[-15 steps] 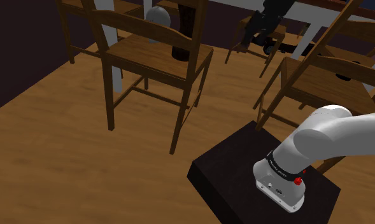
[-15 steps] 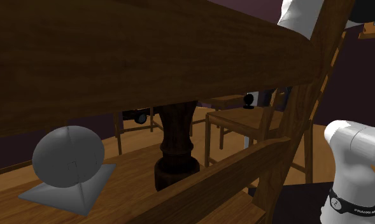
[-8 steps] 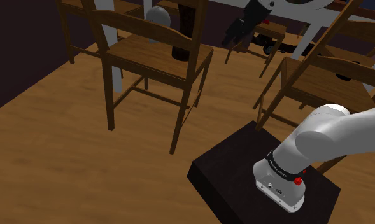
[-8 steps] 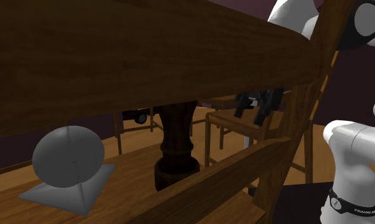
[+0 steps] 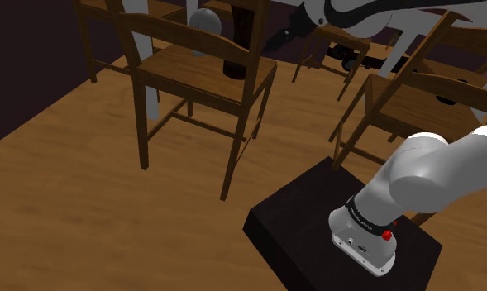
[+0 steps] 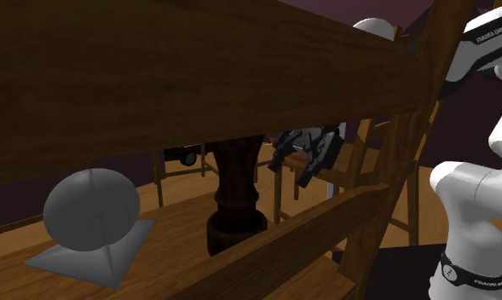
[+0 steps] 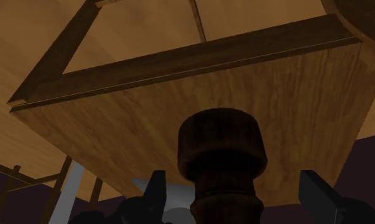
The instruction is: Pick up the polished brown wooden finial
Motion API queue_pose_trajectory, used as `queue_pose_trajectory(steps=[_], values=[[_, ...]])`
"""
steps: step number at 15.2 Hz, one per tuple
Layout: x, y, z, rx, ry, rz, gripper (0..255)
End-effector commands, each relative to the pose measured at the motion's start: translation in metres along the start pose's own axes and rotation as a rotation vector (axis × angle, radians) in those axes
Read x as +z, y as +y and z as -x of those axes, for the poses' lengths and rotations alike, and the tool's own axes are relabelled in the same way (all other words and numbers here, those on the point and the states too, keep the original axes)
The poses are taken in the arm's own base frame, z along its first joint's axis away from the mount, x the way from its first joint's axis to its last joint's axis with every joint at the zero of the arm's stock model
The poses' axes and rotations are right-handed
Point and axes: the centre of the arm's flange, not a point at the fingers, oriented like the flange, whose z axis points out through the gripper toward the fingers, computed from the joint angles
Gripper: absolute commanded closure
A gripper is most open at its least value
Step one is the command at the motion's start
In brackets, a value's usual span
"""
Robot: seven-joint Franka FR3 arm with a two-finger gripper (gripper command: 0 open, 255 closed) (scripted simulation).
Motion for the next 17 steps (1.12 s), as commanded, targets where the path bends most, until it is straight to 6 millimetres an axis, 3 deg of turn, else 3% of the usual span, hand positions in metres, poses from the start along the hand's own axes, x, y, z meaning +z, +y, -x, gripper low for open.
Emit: queue_pose_trajectory(steps=[1, 6, 13, 15, 16, 17], values=[[0.017, 0.004, -0.014, -0.049, 0.066, -0.01, 0], [0.049, 0.005, -0.042, -0.148, 0.195, -0.04, 0], [0.081, 0.006, -0.019, -0.148, 0.195, -0.04, 0], [0.081, 0.006, -0.019, -0.148, 0.195, -0.04, 0], [0.08, 0.006, -0.019, -0.148, 0.195, -0.04, 255], [0.08, 0.006, -0.018, -0.148, 0.195, -0.04, 255]])
